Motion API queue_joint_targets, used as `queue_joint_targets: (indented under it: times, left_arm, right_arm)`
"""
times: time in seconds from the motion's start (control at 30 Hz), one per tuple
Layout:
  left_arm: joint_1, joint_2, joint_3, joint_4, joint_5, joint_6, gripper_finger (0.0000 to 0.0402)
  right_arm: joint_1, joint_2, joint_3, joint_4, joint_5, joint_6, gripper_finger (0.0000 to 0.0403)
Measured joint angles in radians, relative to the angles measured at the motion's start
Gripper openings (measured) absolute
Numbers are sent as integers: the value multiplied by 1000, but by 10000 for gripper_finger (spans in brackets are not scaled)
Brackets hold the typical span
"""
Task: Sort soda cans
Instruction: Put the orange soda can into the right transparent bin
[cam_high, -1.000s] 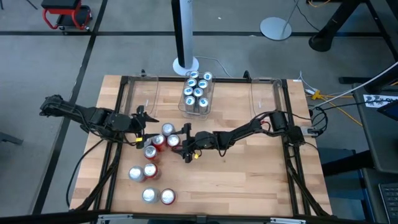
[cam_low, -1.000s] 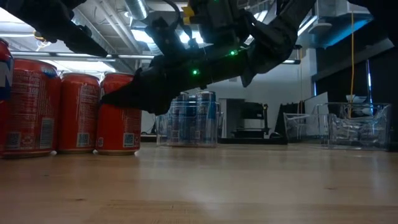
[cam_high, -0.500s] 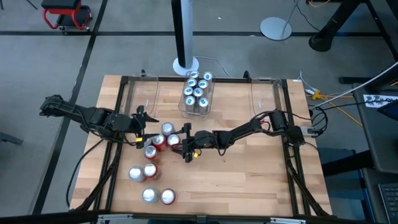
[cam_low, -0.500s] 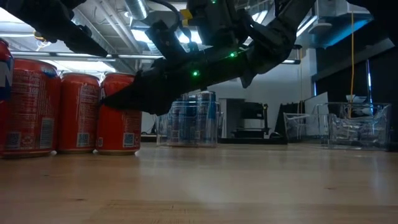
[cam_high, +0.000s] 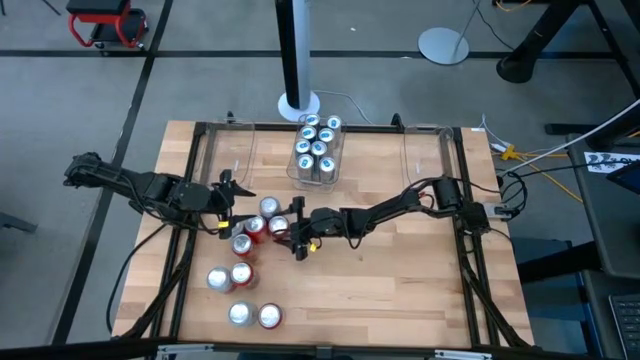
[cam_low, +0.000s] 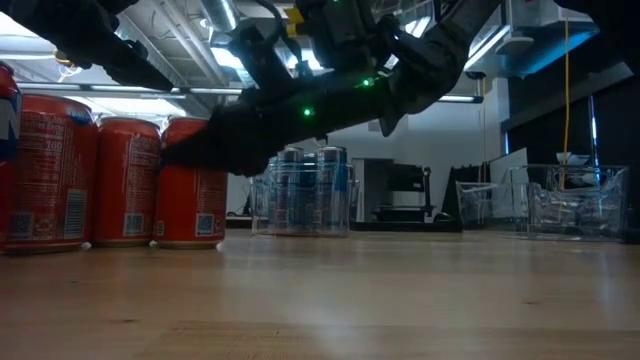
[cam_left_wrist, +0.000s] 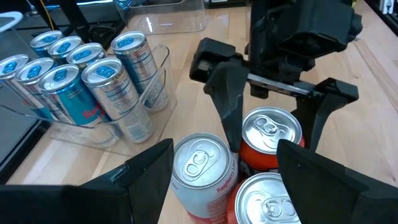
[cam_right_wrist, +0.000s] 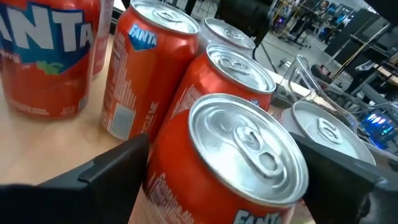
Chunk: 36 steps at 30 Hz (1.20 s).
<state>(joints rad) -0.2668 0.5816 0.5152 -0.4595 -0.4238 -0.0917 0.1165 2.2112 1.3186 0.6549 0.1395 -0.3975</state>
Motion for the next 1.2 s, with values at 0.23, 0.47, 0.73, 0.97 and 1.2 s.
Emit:
queue_joint_targets:
  times: [0.23, 0.47, 0.73, 0.97, 1.2]
  left_arm:
    - [0, 0, 0, 0, 0, 2, 274]
    - [0, 0, 0, 0, 0, 2, 274]
    - [0, 0, 0, -1, 0, 2, 274]
    - [0, 0, 0, -1, 0, 2, 274]
    - [0, 1, 0, -3, 0, -2, 274]
  right_arm:
    - [-1, -1, 0, 7, -18, -30, 313]
    - [1, -7, 0, 2, -27, -72, 318]
    - [1, -108, -4, -107, -53, -157, 306]
    - [1, -229, -4, -258, -9, -237, 306]
    - [12, -405, -6, -425, 76, -310, 305]
